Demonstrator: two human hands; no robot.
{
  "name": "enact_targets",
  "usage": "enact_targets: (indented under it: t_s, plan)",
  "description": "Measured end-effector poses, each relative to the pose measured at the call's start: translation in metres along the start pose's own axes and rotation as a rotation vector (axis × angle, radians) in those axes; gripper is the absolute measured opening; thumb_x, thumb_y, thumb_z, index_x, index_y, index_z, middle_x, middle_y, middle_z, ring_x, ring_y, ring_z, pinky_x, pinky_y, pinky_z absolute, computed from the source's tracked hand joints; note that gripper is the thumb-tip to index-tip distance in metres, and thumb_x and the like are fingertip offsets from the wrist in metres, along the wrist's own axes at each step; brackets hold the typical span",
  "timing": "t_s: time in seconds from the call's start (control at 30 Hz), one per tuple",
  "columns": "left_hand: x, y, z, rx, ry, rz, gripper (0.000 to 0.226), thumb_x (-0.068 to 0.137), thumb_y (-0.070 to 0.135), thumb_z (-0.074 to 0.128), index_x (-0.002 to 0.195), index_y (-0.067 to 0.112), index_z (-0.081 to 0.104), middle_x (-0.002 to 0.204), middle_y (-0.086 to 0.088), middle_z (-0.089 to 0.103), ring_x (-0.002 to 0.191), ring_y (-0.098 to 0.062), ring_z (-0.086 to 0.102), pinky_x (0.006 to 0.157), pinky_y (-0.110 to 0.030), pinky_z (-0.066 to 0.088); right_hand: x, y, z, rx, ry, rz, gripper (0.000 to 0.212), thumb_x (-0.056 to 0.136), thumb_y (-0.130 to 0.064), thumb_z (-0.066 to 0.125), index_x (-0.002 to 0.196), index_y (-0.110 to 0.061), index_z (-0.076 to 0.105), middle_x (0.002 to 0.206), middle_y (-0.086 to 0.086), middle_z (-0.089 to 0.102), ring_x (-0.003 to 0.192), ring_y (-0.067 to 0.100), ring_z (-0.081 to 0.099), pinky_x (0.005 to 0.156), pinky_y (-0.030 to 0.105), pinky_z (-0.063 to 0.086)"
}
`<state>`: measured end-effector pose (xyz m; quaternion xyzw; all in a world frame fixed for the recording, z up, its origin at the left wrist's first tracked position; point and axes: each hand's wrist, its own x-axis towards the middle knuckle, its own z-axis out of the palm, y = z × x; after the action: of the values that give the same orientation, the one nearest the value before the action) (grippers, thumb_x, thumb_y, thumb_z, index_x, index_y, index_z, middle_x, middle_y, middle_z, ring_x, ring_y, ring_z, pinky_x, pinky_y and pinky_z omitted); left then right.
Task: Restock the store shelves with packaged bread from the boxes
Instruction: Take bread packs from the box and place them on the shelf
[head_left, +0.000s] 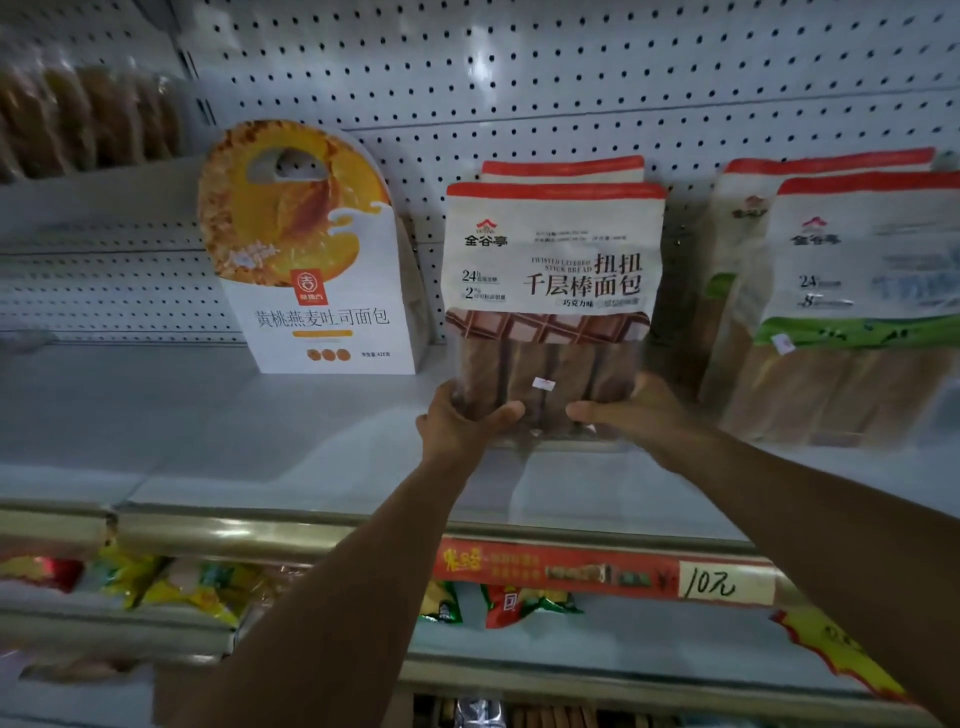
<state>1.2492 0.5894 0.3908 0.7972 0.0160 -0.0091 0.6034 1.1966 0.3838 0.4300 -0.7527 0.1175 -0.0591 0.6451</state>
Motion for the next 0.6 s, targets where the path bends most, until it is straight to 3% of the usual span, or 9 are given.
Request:
enact_targets:
  t_s: [0.07,0.2,0.27,0.37,0.43,0.6]
  plan:
    - [0.004,0.002,0.002,-0.053,0.022,0.020,0.096,0.056,0.052,0.090,0.136,0.023,0.046,0.128,-0.005,0.056,0.112,-0.024,0.059,0.098,-0.041,0.052,0.007,0.003,0.007,-0.009,-0.011,-0.012,0.044,0.068,0.002,0.083,0.107,-0.011,0.066,0.091,-0.001,0.070,0.075,0.006,0.067,0.060,0.018,0.053]
    - [0.013,0.001,0.006,-0.099,0.051,0.027,0.081,0.066,0.036,0.090,0.132,0.017,0.047,0.120,-0.002,0.062,0.109,-0.021,0.061,0.096,-0.035,0.052,0.020,0.010,0.014,-0.023,-0.007,-0.027,0.060,0.068,-0.001,0.084,0.124,-0.009,0.061,0.113,0.004,0.070,0.102,0.021,0.066,0.087,0.034,0.055]
    - [0.016,0.001,0.006,-0.101,0.049,0.013,0.081,0.067,0.036,0.089,0.132,0.016,0.047,0.120,-0.002,0.061,0.108,-0.020,0.060,0.096,-0.032,0.051,0.023,0.011,0.014,-0.029,-0.007,-0.045,0.067,0.069,0.001,0.083,0.130,-0.009,0.057,0.119,0.008,0.068,0.107,0.022,0.065,0.083,0.030,0.056]
    - [0.019,0.003,0.004,-0.105,0.027,-0.012,0.083,0.067,0.036,0.089,0.135,0.015,0.045,0.122,-0.002,0.059,0.108,-0.021,0.059,0.096,-0.031,0.050,0.023,0.013,0.016,-0.031,0.007,-0.051,0.077,0.067,0.002,0.084,0.135,-0.008,0.050,0.123,0.010,0.064,0.106,0.023,0.064,0.059,0.014,0.053]
    - [0.020,0.004,0.003,-0.105,0.017,-0.018,0.083,0.067,0.036,0.089,0.134,0.016,0.045,0.124,-0.003,0.059,0.109,-0.021,0.059,0.098,-0.033,0.050,0.020,0.014,0.015,-0.030,0.037,-0.054,0.081,0.067,0.004,0.084,0.137,-0.008,0.046,0.123,0.011,0.061,0.102,0.022,0.062,0.050,0.011,0.050]
    - [0.015,0.005,0.000,-0.106,0.030,-0.013,0.082,0.065,0.037,0.090,0.131,0.015,0.048,0.123,-0.004,0.060,0.108,-0.022,0.060,0.096,-0.034,0.052,0.013,0.023,0.011,0.004,0.029,-0.051,0.088,0.068,0.006,0.082,0.142,-0.011,0.036,0.129,0.012,0.057,0.106,0.022,0.061,0.058,0.018,0.056]
